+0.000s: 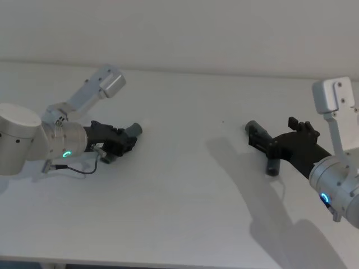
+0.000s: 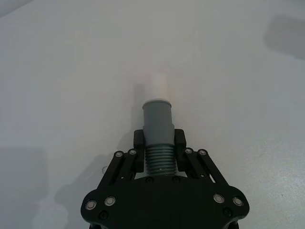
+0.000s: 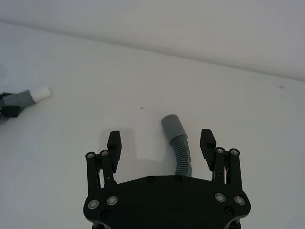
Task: Use both hands to pick up one end of the pipe from the table, align the ends, and insert them.
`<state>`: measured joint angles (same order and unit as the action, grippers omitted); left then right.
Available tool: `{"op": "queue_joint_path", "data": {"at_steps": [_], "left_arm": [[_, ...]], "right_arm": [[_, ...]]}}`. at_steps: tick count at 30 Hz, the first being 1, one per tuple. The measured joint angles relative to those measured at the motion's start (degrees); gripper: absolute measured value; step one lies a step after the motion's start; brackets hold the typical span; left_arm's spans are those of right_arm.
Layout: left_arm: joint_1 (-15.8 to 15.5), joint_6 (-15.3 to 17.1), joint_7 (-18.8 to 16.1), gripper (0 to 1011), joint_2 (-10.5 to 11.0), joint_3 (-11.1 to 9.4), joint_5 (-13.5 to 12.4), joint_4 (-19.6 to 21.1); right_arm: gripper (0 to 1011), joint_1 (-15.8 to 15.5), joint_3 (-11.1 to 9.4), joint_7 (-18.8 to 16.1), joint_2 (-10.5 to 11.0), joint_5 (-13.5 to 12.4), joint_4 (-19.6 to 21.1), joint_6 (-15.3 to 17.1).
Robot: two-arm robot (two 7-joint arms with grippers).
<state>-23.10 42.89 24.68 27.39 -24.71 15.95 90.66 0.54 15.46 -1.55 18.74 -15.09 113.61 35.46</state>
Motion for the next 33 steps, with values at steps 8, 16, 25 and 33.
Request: {"op": "queue_joint_path", "data": {"at_steps": [8, 16, 25, 33], "left_arm": [[0.0, 0.0, 0.0, 354, 0.0, 0.0, 0.0, 0.0], [0.0, 0.0, 0.0, 354, 0.0, 0.0, 0.0, 0.0], [0.0, 0.0, 0.0, 354, 0.0, 0.0, 0.0, 0.0], [0.0, 0.0, 0.0, 354, 0.0, 0.0, 0.0, 0.0]], "right_arm": [[1004, 1.5, 0.3, -1.3, 0.5, 0.4, -1.8, 1.6], [1004, 3.2, 0.6, -3.0, 1.3, 0.5, -4.0, 2.7], [1004, 5.2, 1.0, -4.8, 1.6, 0.7, -6.9, 3.6], [1004, 6.4, 1.3, -6.0, 1.6, 0.9, -9.0, 3.9]]}}
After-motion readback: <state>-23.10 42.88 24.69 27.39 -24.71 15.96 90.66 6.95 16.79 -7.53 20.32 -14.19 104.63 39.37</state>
